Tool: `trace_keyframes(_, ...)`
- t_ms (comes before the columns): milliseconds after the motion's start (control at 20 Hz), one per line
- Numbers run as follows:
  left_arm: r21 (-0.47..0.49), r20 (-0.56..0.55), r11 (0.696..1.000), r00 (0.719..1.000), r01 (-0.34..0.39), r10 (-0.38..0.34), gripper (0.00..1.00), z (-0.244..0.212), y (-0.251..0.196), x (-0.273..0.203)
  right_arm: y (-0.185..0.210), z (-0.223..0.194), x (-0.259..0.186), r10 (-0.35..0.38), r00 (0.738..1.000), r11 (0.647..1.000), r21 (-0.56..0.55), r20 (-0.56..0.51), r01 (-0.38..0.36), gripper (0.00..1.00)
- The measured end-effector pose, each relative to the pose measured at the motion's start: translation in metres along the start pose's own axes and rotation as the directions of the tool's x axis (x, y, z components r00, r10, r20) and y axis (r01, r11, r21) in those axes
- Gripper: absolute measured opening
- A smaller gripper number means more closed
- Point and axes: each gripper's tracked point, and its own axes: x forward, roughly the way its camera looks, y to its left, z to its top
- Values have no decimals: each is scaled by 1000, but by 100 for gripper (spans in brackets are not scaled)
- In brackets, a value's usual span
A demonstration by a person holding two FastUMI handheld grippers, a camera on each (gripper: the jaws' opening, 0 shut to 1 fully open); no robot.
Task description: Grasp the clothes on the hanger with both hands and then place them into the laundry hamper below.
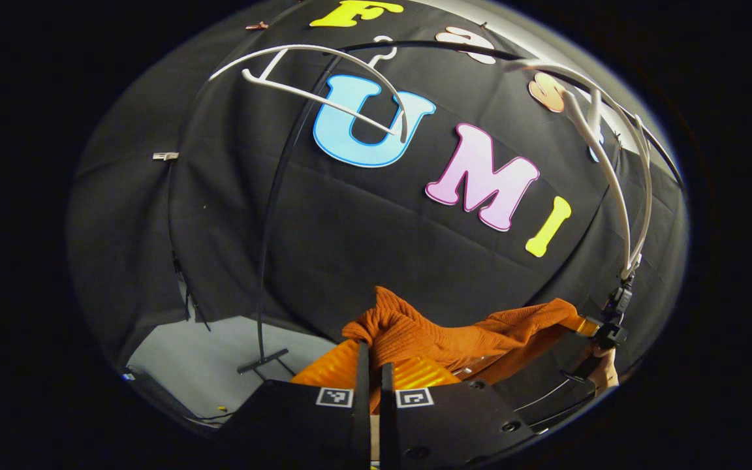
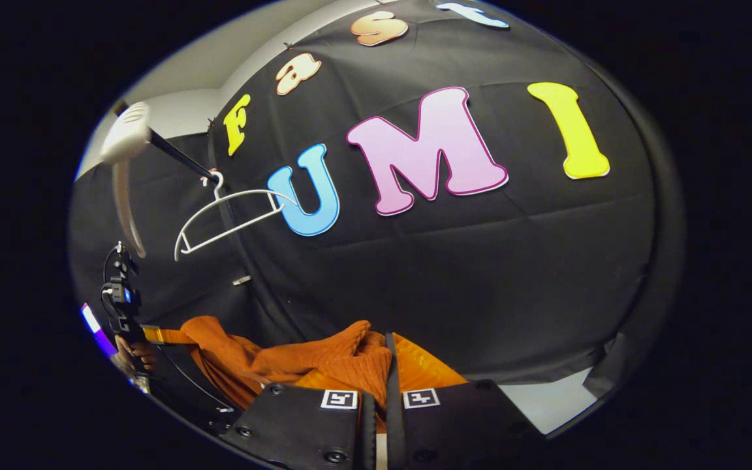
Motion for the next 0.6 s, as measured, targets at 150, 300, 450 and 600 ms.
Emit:
trace_keyframes(150, 21, -24, 1000, 1000, 16, -15, 10, -16, -19, -17, 29, -15, -17, 22, 999, 1000, -4, -29, -22, 11)
trace_keyframes(300, 112, -53, 993, 998, 47, -42, 10, -30, -46, -30, 74, -22, -35, 101, 994, 995, 10, -50, -100, 11)
trace_keyframes(450, 200, -48, 976, 996, 86, -78, 10, -39, -76, -37, 118, -34, -46, 159, 984, 986, -31, -80, -162, 11)
trace_keyframes(600, 231, -75, 964, 990, 136, -121, 10, -53, -107, -42, 149, -60, -55, 197, 969, 977, -57, -146, -207, 11)
